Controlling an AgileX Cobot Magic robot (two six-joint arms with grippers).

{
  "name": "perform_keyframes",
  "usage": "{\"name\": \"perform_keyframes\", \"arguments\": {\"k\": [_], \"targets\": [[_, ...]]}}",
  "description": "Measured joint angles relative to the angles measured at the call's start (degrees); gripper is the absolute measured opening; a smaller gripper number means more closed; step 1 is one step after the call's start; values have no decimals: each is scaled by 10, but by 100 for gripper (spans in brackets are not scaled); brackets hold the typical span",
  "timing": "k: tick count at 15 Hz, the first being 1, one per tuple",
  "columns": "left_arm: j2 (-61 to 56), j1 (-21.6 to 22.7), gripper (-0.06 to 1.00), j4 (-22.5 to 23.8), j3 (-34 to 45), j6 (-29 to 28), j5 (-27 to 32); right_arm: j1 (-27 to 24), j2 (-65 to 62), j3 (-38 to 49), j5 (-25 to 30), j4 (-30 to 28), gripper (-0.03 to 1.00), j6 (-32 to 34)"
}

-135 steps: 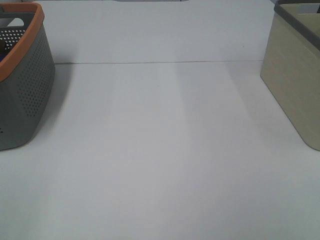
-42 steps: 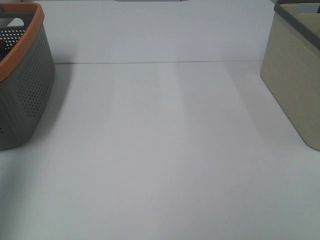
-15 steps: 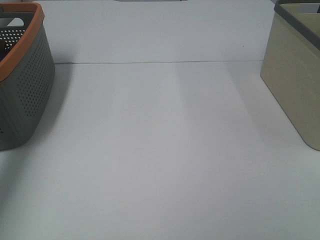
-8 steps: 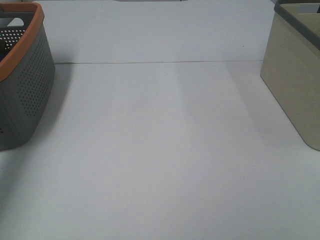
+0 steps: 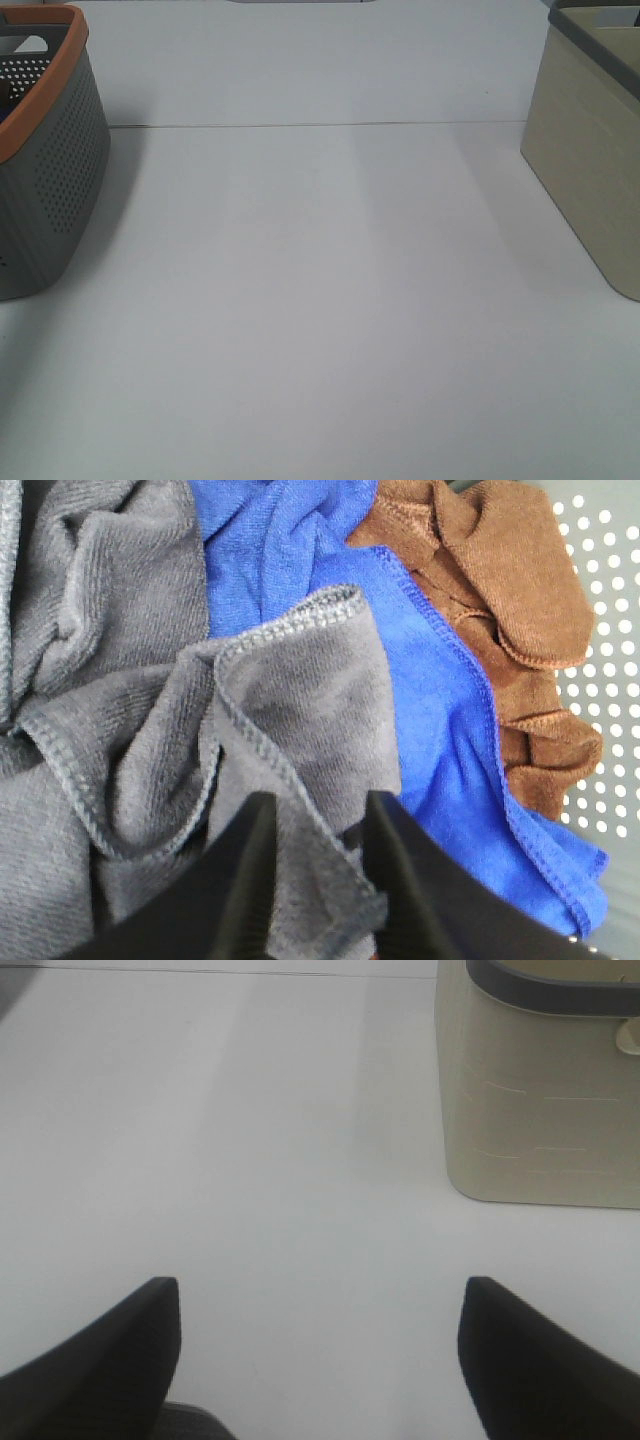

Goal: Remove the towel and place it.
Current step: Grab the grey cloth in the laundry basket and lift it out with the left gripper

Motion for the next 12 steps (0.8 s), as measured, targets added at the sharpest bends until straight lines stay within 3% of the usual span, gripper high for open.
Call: {"name": "perform_keyframes", "arguments": {"k": [3,7,12], "targets": [[0,-20,3,0,0,0,-1,0,0,0,0,-1,76,2],[-13,-34,0,9,0,0,-48,0,0,0,0,-1,76,2],[-89,-34,0,192,0,23,-119,0,0,0,0,-1,76,2]]}}
